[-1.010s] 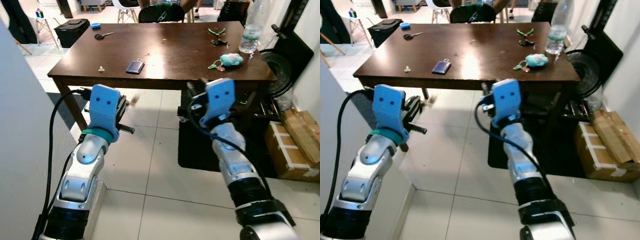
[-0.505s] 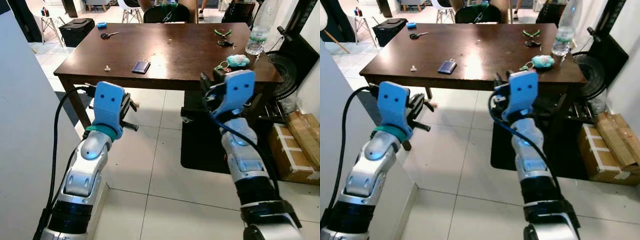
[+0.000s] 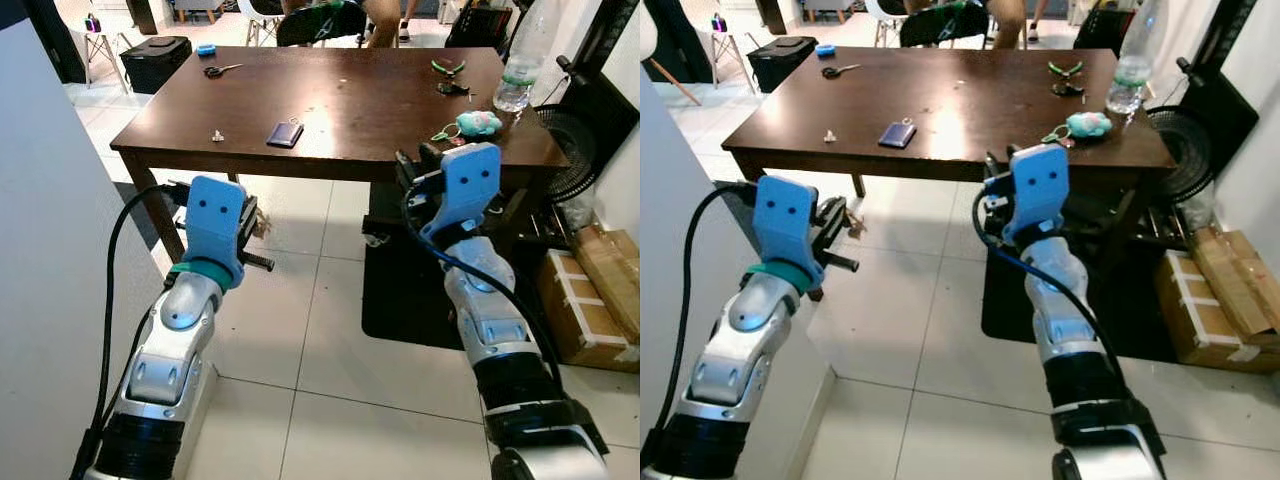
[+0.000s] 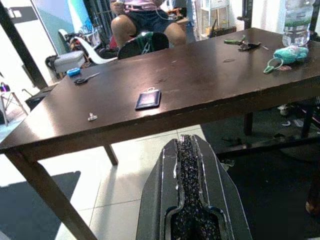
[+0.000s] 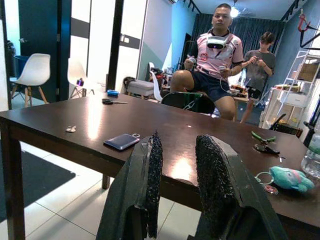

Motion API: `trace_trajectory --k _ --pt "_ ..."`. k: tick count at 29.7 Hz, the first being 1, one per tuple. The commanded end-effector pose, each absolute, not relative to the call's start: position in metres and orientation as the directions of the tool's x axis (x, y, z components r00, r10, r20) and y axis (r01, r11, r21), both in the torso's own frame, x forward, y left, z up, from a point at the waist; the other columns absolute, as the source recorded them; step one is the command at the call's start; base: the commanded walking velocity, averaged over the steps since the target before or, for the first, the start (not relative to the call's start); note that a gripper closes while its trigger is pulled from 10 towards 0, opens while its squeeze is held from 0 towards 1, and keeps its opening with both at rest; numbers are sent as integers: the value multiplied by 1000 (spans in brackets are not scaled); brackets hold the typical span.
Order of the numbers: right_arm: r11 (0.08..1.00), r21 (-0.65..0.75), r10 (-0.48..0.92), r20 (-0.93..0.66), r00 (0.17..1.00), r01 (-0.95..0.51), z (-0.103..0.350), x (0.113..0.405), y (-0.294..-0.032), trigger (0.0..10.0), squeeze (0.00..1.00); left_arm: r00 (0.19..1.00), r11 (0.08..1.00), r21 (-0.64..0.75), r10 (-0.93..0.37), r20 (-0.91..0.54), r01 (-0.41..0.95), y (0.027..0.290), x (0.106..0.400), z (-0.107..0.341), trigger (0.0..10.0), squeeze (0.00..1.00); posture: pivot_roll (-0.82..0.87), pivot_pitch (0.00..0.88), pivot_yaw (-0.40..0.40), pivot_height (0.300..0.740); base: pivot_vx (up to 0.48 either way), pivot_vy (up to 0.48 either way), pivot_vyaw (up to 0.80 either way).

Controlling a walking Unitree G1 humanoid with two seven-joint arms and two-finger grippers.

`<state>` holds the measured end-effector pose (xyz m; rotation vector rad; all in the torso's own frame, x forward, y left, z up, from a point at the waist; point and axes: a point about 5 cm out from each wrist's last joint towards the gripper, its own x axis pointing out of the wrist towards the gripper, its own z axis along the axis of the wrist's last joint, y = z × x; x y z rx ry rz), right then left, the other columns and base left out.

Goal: Hang keys on a hook

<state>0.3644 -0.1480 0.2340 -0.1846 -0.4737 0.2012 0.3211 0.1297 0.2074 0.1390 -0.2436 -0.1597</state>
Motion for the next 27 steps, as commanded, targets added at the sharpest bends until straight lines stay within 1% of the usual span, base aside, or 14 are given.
trace_trajectory --k 1,3,7,11,16,21,22,24,27 --pt "960 -225 247 418 874 -164 232 366 -145 10000 0 964 978 172 -152 220 115 138 318 204 10000 0 -59 0 82 740 0 0 0" --pt "957 -228 262 413 872 -180 231 367 -139 10000 0 971 983 161 -122 205 90 145 315 199 10000 0 -59 0 74 740 0 0 0" --pt "956 -224 271 424 864 -189 235 368 -134 10000 0 975 982 173 -106 196 72 147 315 197 10000 0 -58 0 79 740 0 0 0" --pt "961 -209 258 429 866 -182 236 367 -136 10000 0 972 982 183 -89 216 49 150 319 205 10000 0 -54 0 86 740 0 0 0" --pt "963 -199 254 434 864 -183 231 357 -143 10000 0 953 988 153 -30 301 -17 167 313 229 10000 0 -78 0 106 740 0 0 0" --pt "974 -132 224 430 875 -184 224 354 -146 10000 0 952 983 182 -67 298 12 170 306 229 10000 0 -63 0 107 740 0 0 0" --pt "974 -121 226 421 878 -193 219 354 -142 10000 0 955 981 192 -77 287 21 169 304 224 10000 0 -58 0 98 740 0 0 0" --pt "971 -122 239 403 883 -207 210 352 -135 10000 0 962 982 188 -65 265 14 170 298 215 10000 0 -59 0 105 740 0 0 0" --pt "969 -123 245 395 886 -213 206 351 -134 10000 0 965 984 175 -55 257 10 168 295 213 10000 0 -56 0 115 740 0 0 0"
